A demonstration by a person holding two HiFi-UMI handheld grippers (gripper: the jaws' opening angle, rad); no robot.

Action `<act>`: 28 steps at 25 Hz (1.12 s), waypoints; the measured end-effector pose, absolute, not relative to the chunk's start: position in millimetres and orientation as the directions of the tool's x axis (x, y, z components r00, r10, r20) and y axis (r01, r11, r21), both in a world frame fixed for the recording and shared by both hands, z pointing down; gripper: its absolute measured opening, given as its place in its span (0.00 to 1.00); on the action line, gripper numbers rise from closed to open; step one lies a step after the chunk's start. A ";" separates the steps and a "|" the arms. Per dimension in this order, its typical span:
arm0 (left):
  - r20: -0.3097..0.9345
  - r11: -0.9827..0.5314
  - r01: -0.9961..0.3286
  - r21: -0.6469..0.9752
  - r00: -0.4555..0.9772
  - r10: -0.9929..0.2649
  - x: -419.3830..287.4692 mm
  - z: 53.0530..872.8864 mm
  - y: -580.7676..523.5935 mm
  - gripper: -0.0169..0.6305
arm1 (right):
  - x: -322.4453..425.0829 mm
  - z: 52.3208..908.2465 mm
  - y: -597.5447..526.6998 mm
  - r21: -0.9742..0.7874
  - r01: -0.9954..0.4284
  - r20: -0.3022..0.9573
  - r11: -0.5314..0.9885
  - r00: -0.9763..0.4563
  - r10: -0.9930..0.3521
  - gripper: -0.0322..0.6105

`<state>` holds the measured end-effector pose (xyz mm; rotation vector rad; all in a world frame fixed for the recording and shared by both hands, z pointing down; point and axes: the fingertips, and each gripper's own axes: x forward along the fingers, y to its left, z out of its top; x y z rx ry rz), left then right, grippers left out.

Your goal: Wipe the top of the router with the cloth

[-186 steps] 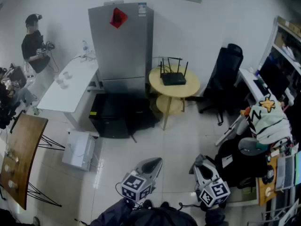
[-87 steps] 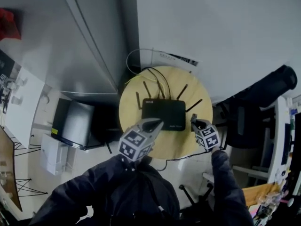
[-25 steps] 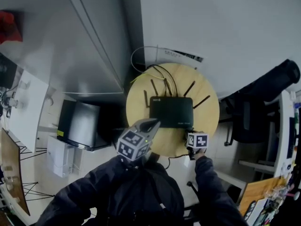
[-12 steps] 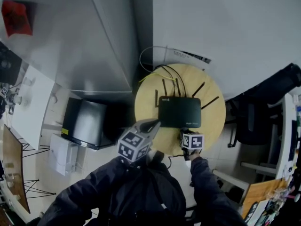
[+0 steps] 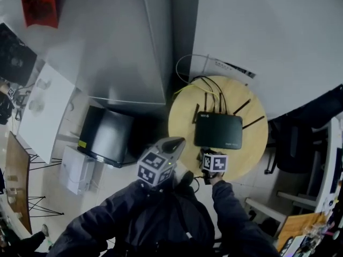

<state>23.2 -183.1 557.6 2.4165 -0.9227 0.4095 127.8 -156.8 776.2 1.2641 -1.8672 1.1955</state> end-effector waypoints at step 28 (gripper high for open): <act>0.465 -0.594 -0.739 0.318 0.668 -0.581 -48.0 556.7 -188.5 0.03 | 50.8 763.9 -240.3 -0.632 -0.652 0.720 -0.419 -0.296 -0.627 0.16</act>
